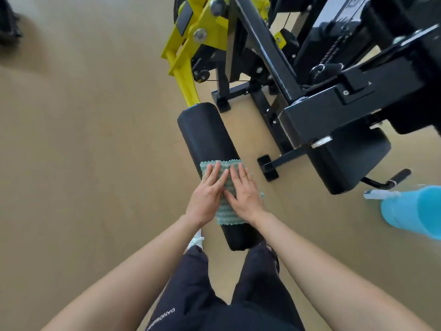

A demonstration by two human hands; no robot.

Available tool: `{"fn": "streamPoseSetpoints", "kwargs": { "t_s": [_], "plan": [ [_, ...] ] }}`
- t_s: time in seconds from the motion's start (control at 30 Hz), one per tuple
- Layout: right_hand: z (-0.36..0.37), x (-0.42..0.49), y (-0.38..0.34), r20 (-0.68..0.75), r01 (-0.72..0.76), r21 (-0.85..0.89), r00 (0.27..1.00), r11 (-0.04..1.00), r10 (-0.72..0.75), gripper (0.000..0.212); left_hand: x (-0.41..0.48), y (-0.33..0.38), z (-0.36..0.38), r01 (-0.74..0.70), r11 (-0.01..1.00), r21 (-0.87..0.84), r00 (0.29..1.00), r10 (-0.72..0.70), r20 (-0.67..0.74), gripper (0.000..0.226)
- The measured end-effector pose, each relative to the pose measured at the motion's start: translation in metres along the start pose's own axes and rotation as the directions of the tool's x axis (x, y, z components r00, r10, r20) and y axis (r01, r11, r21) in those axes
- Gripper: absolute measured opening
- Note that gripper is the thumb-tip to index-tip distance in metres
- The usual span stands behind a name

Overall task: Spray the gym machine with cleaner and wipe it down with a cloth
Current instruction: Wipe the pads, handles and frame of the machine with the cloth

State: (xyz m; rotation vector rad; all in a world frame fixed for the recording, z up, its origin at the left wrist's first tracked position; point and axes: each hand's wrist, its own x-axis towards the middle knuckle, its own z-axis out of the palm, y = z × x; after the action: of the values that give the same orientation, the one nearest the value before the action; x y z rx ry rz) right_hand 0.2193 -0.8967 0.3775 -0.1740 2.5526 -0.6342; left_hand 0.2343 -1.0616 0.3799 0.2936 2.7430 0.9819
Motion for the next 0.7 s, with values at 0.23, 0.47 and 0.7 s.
{"fn": "streamPoseSetpoints", "kwargs": {
  "t_s": [0.23, 0.47, 0.7],
  "plan": [
    [0.007, -0.021, -0.016, -0.022, -0.153, -0.071, 0.988, 0.986, 0.152, 0.089, -0.003, -0.001, -0.006, -0.084, 0.995, 0.058, 0.994, 0.079, 0.074, 0.078],
    [0.029, -0.092, 0.001, -0.074, -0.227, -0.040, 0.972, 0.973, 0.224, 0.084, -0.047, 0.015, -0.001, -0.241, 0.952, 0.187, 0.945, 0.187, 0.267, 0.080],
    [0.043, -0.100, -0.008, -0.127, -0.334, 0.009, 0.935, 0.943, 0.332, 0.084, -0.036, 0.006, -0.021, -0.474, 0.794, 0.380, 0.850, 0.300, 0.433, 0.080]
  ]
}}
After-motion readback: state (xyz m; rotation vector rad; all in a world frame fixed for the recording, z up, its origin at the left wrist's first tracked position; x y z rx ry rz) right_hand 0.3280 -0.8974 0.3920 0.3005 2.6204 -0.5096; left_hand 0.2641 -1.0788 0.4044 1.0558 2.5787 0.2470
